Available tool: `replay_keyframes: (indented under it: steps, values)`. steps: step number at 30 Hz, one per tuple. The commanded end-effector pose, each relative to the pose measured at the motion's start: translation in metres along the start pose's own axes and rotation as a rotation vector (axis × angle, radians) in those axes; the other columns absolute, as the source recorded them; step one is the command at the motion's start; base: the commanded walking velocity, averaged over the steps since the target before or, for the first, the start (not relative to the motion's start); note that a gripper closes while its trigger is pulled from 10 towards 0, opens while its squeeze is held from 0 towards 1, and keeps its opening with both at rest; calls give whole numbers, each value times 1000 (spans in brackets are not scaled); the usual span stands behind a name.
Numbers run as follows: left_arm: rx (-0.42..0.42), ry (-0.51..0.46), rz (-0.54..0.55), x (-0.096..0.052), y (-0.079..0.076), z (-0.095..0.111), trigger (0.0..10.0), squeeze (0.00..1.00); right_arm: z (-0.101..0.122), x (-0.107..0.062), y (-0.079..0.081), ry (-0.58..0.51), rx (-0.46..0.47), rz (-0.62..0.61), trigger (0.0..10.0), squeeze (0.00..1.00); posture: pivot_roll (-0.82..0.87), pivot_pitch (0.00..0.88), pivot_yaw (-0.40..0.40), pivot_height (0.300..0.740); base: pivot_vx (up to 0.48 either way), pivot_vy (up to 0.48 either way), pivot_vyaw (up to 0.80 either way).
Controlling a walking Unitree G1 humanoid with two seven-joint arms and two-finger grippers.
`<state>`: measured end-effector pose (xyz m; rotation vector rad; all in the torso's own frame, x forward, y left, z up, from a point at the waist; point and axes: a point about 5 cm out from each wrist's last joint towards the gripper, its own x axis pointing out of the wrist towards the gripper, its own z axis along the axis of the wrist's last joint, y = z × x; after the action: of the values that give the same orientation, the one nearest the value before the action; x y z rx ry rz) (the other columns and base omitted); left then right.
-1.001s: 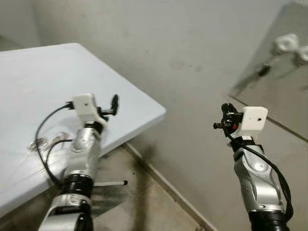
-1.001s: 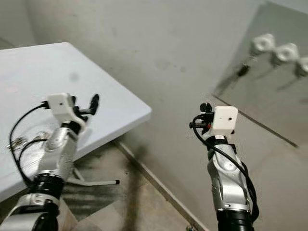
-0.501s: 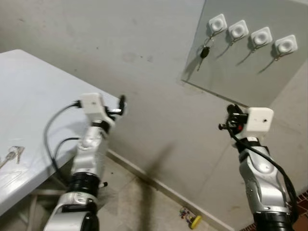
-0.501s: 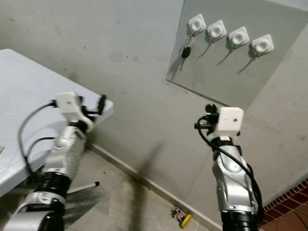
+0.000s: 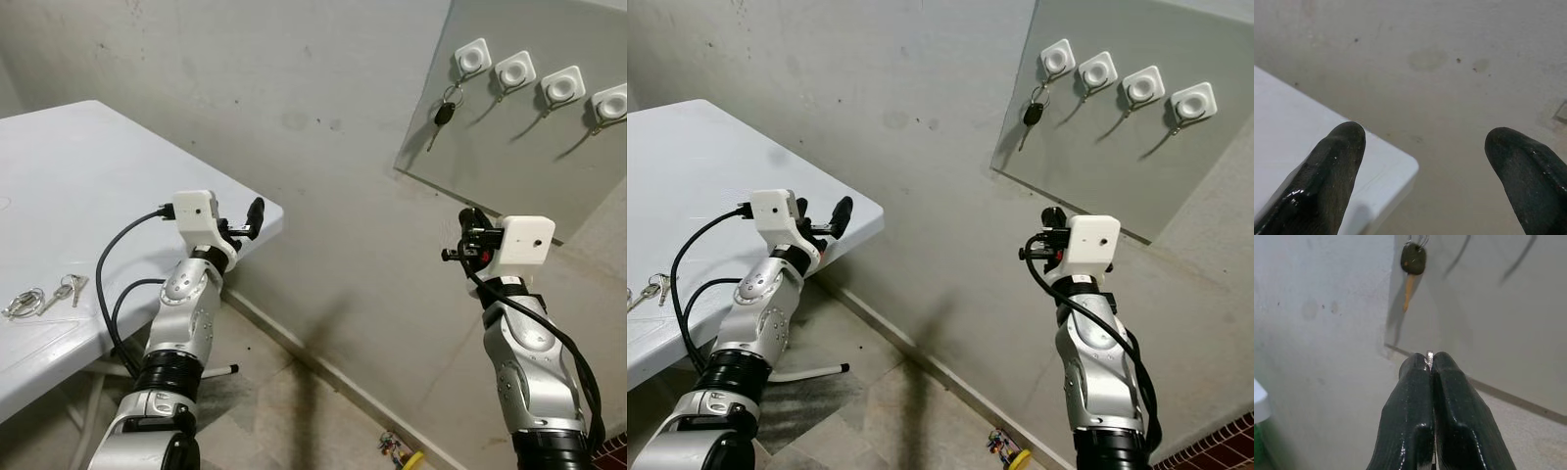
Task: Hang keys on a hook
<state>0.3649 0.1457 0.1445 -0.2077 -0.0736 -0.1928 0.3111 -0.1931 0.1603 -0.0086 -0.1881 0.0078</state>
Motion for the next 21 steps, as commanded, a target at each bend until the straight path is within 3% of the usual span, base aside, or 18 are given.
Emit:
replay_keyframes:
  steps: [1, 7, 13, 16, 21]
  values:
    - [16, -18, -53, 3, -10, 6, 10000, 0, 9, 1, -3, -38, -8, -9, 10000, 0, -19, 3, -90, 711, 386, 0, 0]
    - [80, -12, -175, 0, -30, 4, 10000, 0, 8, 0, -1, -42, 4, -8, 10000, 0, -18, 4, -82, 711, 386, 0, 0]
    - [104, -10, -214, 0, -40, 4, 10000, 0, 8, 0, 1, -44, 8, -5, 10000, 0, -18, 4, -80, 711, 367, 0, 0]
    - [140, -81, -196, -1, -42, 10, 10000, 0, 8, -1, 2, -45, 8, 0, 10000, 0, -20, 8, -75, 711, 0, 0, 0]
    - [163, -103, -249, -1, -53, 19, 10000, 0, 8, -4, 4, -50, 20, 31, 10000, 0, -20, 8, -75, 711, 0, 0, 0]
